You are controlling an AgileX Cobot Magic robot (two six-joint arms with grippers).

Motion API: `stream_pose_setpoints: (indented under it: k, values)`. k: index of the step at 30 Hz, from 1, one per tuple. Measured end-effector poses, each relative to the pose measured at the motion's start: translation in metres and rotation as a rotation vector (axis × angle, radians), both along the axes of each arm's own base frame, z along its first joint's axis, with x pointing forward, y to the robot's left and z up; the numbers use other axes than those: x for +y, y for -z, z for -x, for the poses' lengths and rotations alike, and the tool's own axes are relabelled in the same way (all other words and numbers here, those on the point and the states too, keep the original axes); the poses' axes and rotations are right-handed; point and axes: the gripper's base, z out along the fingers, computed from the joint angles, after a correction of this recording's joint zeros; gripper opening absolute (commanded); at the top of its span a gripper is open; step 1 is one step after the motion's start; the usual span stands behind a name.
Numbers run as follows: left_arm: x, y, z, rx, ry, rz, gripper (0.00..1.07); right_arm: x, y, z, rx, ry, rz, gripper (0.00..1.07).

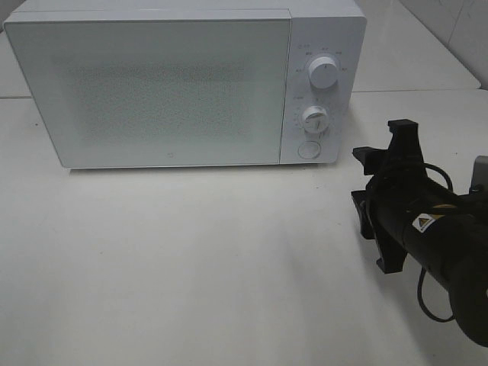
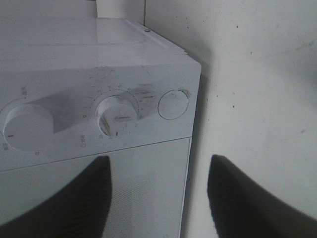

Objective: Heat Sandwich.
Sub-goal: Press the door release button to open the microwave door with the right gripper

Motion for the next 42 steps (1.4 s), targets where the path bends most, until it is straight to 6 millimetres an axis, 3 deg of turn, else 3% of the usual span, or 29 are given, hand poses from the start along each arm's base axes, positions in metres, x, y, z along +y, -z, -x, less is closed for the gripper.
stream_pose_setpoints:
  k: [2,3,5,7,10,27,36,42]
  values:
    - [0.0,0.0,0.0,0.0,0.0,0.0,1.0,0.0,0.0,0.0,0.01,0.016,-0.035,0.31]
    - [0.0,0.0,0.0,0.0,0.0,0.0,1.0,0.0,0.0,0.0,0.01,0.016,-0.035,0.31]
    - [0.0,0.0,0.0,0.0,0.0,0.0,1.0,0.0,0.001,0.0,0.018,0.026,-0.062,0.15]
    - [0.0,0.0,0.0,0.0,0.0,0.0,1.0,0.0,0.002,0.001,0.03,0.029,-0.07,0.05]
    - [0.0,0.0,0.0,0.0,0.0,0.0,1.0,0.0,0.004,0.002,0.061,0.031,-0.068,0.0]
    - [0.0,0.0,0.0,0.0,0.0,0.0,1.0,0.003,0.017,-0.002,0.1,0.036,-0.027,0.0]
    - [0.0,0.0,0.0,0.0,0.0,0.0,1.0,0.013,0.025,-0.023,0.103,0.038,-0.028,0.0]
    - [0.0,0.0,0.0,0.0,0.0,0.0,1.0,0.016,0.027,-0.047,0.107,0.034,-0.038,0.0]
